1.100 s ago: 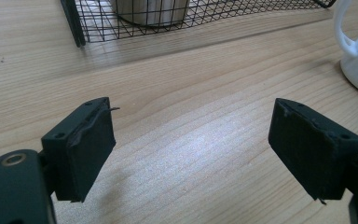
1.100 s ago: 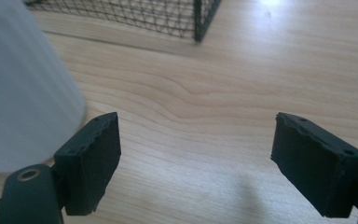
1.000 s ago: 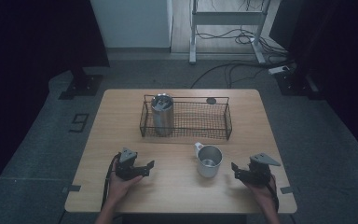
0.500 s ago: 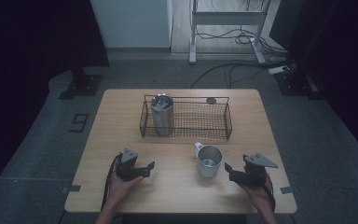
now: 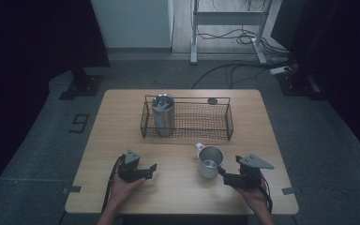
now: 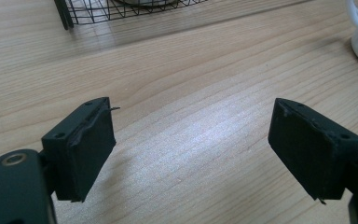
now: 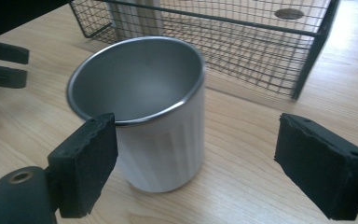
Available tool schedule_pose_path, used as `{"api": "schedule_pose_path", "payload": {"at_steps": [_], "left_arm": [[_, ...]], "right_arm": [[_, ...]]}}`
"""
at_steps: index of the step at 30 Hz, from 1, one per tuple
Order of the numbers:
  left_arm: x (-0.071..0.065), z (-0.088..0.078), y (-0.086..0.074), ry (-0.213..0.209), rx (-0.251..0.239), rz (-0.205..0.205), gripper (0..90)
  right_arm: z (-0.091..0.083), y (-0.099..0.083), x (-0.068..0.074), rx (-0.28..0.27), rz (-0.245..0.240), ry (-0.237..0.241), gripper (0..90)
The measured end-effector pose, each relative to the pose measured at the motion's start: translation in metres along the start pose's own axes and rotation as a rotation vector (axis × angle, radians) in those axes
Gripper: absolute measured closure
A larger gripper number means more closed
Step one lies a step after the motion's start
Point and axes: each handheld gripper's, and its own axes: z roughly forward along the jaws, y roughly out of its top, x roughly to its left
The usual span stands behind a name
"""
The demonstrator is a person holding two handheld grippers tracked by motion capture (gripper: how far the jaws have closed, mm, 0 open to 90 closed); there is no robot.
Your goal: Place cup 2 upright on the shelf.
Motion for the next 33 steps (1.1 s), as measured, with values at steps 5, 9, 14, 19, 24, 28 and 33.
{"api": "schedule_pose_path", "payload": {"at_steps": [5, 9, 14, 19, 24, 28, 33], "left_arm": [[0.001, 0.000, 0.000, -0.004, 0.002, -0.003, 14.9], [0.001, 0.001, -0.001, -0.006, 0.002, -0.010, 15.1], [0.001, 0.000, -0.002, -0.006, 0.002, -0.011, 15.2], [0.002, 0.001, -0.002, -0.011, 0.004, -0.012, 15.3], [0.003, 0.000, -0.001, -0.022, -0.009, -0.019, 15.6], [0.004, 0.000, -0.001, -0.024, -0.011, -0.022, 15.5], [0.005, -0.002, -0.002, -0.028, -0.021, -0.022, 15.6]], "right_arm": [[0.002, 0.001, 0.007, -0.004, -0.017, 0.012, 11.7], [0.005, 0.003, 0.013, 0.008, -0.032, 0.014, 8.8], [0.011, 0.008, 0.021, 0.015, -0.052, 0.024, 5.5], [0.015, 0.009, 0.024, 0.023, -0.064, 0.024, 4.7], [0.023, 0.013, 0.029, 0.034, -0.077, 0.012, 3.7], [0.035, 0.020, 0.036, 0.041, -0.100, -0.005, 0.9], [0.051, 0.025, 0.042, 0.056, -0.123, -0.057, 0.0]]}}
